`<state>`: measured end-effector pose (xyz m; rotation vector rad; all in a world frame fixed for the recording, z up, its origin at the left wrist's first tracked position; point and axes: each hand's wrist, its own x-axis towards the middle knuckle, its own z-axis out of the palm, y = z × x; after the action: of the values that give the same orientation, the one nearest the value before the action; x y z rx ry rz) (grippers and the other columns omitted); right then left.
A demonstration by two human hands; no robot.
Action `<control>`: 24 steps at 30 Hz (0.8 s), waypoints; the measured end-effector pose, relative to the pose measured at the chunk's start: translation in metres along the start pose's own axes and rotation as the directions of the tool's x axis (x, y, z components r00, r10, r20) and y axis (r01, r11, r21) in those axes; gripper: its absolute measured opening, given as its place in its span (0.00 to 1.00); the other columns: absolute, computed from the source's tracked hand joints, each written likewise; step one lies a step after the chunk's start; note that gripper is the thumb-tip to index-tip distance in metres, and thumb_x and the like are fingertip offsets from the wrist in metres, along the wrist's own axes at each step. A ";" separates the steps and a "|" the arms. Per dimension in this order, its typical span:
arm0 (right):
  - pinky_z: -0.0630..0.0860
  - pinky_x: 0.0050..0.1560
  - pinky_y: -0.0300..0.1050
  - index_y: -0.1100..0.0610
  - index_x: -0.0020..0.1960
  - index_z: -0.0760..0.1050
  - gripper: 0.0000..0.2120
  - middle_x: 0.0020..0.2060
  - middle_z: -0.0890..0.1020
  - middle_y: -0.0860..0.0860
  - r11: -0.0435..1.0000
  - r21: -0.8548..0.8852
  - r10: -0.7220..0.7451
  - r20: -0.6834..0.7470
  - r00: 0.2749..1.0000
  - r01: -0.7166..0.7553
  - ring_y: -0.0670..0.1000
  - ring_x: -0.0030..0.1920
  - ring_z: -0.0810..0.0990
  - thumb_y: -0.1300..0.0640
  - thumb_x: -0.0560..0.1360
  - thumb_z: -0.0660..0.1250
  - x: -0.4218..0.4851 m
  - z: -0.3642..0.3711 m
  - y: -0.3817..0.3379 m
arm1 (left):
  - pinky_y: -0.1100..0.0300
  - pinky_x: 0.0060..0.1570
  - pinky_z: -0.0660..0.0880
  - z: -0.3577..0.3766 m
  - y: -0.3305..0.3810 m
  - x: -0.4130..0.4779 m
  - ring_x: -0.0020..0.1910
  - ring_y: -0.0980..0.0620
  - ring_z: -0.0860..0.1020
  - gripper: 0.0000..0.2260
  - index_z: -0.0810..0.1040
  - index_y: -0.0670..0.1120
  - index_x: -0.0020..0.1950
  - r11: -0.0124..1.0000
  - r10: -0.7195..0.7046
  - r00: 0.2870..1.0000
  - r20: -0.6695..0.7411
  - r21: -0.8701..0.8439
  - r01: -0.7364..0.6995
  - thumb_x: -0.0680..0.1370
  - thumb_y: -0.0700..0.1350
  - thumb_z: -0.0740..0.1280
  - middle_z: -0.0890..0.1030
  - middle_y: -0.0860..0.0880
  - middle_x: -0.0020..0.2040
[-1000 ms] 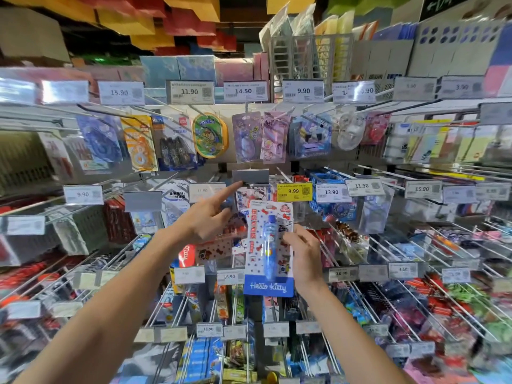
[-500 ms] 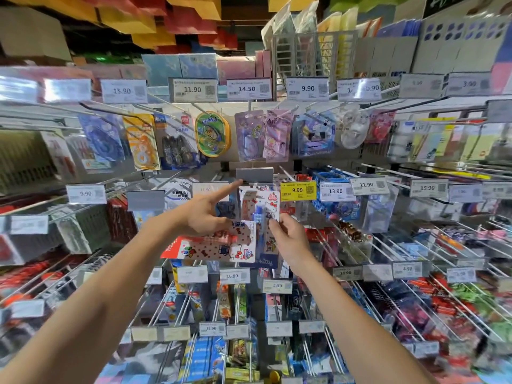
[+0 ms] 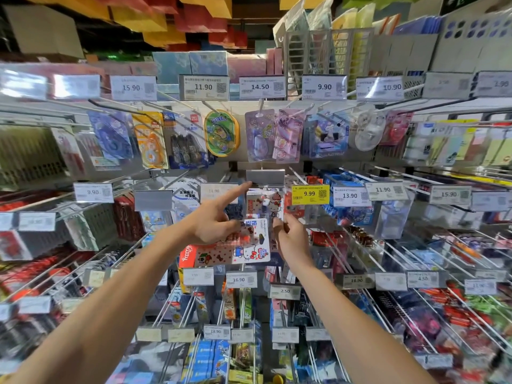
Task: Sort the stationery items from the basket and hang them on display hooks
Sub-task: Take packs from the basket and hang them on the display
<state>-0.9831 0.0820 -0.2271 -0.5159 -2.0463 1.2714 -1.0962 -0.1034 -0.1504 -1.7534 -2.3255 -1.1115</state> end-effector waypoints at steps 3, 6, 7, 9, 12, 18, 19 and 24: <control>0.77 0.41 0.54 0.61 0.46 0.74 0.11 0.39 0.81 0.60 0.999 -0.007 0.044 -0.021 0.999 -0.044 0.60 0.40 0.80 0.56 0.84 0.62 0.011 0.005 -0.001 | 0.67 0.27 0.68 0.004 -0.003 0.001 0.21 0.57 0.66 0.39 0.57 0.68 0.81 0.999 -0.018 0.999 -0.030 -0.029 0.017 0.75 0.41 0.64 0.75 0.24 0.54; 0.82 0.50 0.60 0.61 0.51 0.78 0.08 0.44 0.84 0.59 0.986 -0.023 0.165 -0.033 0.986 -0.166 0.60 0.47 0.83 0.57 0.83 0.64 0.029 0.010 -0.004 | 0.63 0.28 0.69 0.010 -0.014 0.003 0.23 0.56 0.67 0.39 0.56 0.72 0.79 0.993 -0.066 0.998 -0.004 -0.098 0.066 0.76 0.41 0.62 0.81 0.48 0.32; 0.81 0.54 0.61 0.62 0.53 0.78 0.07 0.47 0.84 0.59 0.972 -0.004 0.237 -0.026 0.971 -0.237 0.61 0.50 0.84 0.58 0.82 0.65 0.037 0.012 -0.002 | 0.62 0.28 0.70 0.011 -0.018 0.004 0.24 0.56 0.66 0.39 0.55 0.73 0.79 0.991 -0.079 0.997 0.011 -0.106 0.080 0.76 0.41 0.62 0.76 0.54 0.27; 0.80 0.59 0.59 0.63 0.55 0.76 0.07 0.53 0.84 0.60 0.931 0.015 0.365 -0.020 0.931 -0.365 0.60 0.54 0.83 0.58 0.82 0.67 0.050 0.014 0.005 | 0.61 0.28 0.69 0.015 -0.024 0.003 0.25 0.56 0.66 0.38 0.54 0.73 0.79 0.989 -0.091 0.996 0.008 -0.115 0.091 0.77 0.41 0.61 0.71 0.55 0.24; 0.79 0.57 0.53 0.64 0.60 0.76 0.12 0.53 0.82 0.57 0.886 0.142 0.446 -0.007 0.895 -0.441 0.56 0.52 0.82 0.57 0.82 0.66 0.055 0.015 0.020 | 0.58 0.29 0.67 0.018 -0.029 0.003 0.26 0.55 0.65 0.37 0.55 0.72 0.79 0.982 -0.106 0.994 -0.021 -0.161 0.101 0.80 0.39 0.62 0.68 0.54 0.25; 0.79 0.43 0.47 0.52 0.42 0.82 0.15 0.39 0.86 0.54 0.905 0.327 0.301 -0.033 0.953 -0.274 0.54 0.40 0.84 0.44 0.82 0.66 0.015 0.004 0.023 | 0.48 0.36 0.67 0.029 -0.028 0.007 0.30 0.43 0.66 0.36 0.60 0.70 0.79 0.967 -0.142 0.981 -0.129 -0.231 0.110 0.82 0.32 0.59 0.69 0.34 0.32; 0.77 0.38 0.43 0.50 0.41 0.84 0.19 0.38 0.87 0.53 0.880 0.401 0.245 0.071 0.967 -0.252 0.52 0.37 0.84 0.42 0.83 0.63 0.006 0.000 0.021 | 0.48 0.37 0.67 0.032 -0.027 0.007 0.31 0.41 0.66 0.36 0.60 0.70 0.79 0.965 -0.150 0.979 -0.141 -0.238 0.114 0.83 0.31 0.58 0.69 0.32 0.34; 0.74 0.38 0.41 0.69 0.50 0.77 0.37 0.41 0.82 0.66 0.935 0.342 -0.028 0.327 0.945 -0.090 0.53 0.39 0.80 0.32 0.75 0.62 -0.020 -0.017 0.004 | 0.60 0.33 0.65 0.047 -0.028 0.008 0.29 0.55 0.64 0.33 0.59 0.68 0.79 0.984 -0.092 0.962 -0.256 -0.172 0.048 0.81 0.37 0.56 0.69 0.54 0.30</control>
<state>-0.9573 0.0814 -0.2319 -0.1769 -2.0035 1.7980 -1.1049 -0.0740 -0.1959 -1.4675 -2.2067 -1.4852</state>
